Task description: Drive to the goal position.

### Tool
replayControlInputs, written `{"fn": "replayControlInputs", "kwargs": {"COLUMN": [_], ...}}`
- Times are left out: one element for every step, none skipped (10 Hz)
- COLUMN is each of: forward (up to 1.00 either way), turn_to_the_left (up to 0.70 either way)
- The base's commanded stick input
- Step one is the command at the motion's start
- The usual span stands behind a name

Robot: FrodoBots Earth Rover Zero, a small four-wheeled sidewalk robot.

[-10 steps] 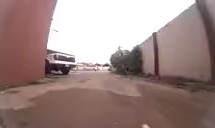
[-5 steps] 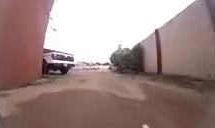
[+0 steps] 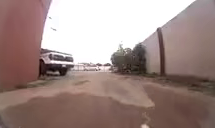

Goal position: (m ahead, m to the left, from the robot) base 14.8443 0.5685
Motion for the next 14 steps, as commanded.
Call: {"fn": "replayControlInputs", "kwargs": {"forward": [0.70, 0.70, 0.70, 0.70, 0.70, 0.70, 0.70, 0.70, 0.70, 0.70, 0.70, 0.70, 0.70, 0.70], "turn_to_the_left": [0.00, 0.00, 0.00, 0.00, 0.00, 0.00, 0.00, 0.00, 0.00, 0.00, 0.00, 0.00, 0.00, 0.00]}}
